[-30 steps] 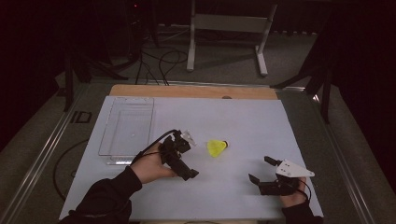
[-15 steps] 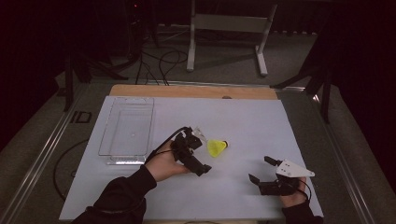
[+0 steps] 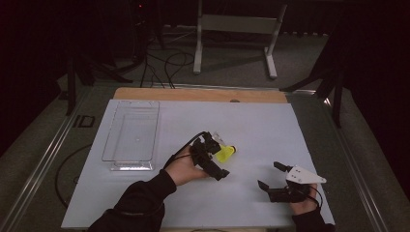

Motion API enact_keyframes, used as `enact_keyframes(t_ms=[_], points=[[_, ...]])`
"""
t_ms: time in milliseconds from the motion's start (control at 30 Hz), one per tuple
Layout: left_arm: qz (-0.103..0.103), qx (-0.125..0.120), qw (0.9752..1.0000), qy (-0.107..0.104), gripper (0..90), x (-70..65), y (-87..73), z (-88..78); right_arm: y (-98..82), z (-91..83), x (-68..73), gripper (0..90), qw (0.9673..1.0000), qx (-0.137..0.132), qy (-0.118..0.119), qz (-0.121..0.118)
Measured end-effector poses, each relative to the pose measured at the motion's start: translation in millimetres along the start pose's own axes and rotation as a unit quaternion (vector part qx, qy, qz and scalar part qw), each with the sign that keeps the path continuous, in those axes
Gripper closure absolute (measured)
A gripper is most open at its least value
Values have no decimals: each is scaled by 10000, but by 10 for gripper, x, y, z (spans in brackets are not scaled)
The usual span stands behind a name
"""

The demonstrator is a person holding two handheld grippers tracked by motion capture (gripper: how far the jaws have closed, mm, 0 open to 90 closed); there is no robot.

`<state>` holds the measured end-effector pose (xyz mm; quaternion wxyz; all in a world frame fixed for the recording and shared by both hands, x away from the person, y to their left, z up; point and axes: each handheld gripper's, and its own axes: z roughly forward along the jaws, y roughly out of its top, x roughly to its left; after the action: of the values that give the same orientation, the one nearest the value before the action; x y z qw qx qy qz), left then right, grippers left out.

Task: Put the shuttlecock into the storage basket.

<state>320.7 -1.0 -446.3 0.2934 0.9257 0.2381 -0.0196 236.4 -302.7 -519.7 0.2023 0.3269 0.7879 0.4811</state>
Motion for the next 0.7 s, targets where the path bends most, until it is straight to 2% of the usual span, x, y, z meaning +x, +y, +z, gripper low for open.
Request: enact_keyframes(t_ms=[100, 533, 700], points=[[35, 43, 10000, 30, 47, 16, 13, 74, 0, -1, -1, 89, 10000, 4, 2, 2], [-70, 11, 9999, 75, 187, 119, 54, 286, -5, 6, -1, 89, 10000, 34, 36, 12], [-105, 92, 9997, 220, 245, 147, 73, 371, -5, 7, 0, 89, 10000, 34, 41, -1]])
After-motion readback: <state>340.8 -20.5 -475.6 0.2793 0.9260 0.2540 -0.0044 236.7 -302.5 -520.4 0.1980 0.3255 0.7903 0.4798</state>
